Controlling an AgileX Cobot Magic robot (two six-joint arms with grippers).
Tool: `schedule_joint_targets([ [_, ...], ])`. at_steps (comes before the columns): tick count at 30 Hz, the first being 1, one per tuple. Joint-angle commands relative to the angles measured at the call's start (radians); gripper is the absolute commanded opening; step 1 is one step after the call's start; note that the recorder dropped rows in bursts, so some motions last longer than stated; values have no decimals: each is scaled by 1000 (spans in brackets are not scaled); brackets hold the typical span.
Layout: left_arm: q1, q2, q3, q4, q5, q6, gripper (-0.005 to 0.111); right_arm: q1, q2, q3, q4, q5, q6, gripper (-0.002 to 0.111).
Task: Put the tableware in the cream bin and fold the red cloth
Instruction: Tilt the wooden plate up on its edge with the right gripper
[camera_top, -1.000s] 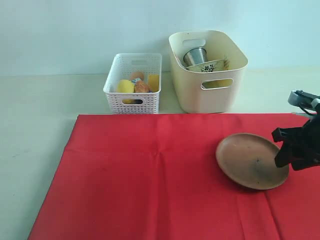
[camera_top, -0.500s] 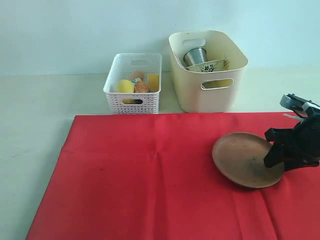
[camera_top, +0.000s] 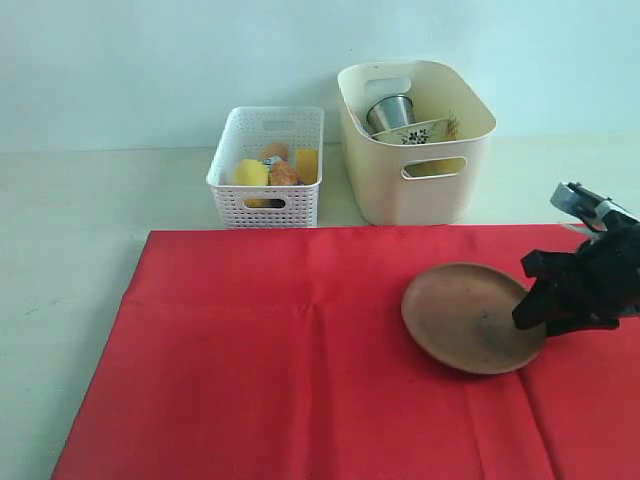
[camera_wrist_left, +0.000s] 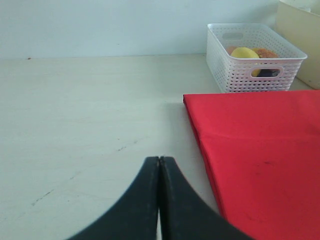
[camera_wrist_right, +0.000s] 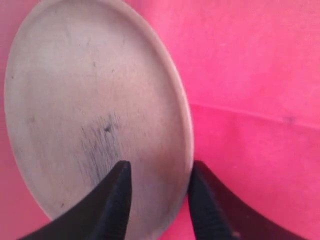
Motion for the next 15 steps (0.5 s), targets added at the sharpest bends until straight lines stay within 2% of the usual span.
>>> schedule_joint_targets([
  [1,4,-4,3,-6,-4,0,0,-3,0,-2,25,0,-29,37],
  [15,4,-4,3,-6,-4,0,0,-1,6,0,40,-47,-10,37],
])
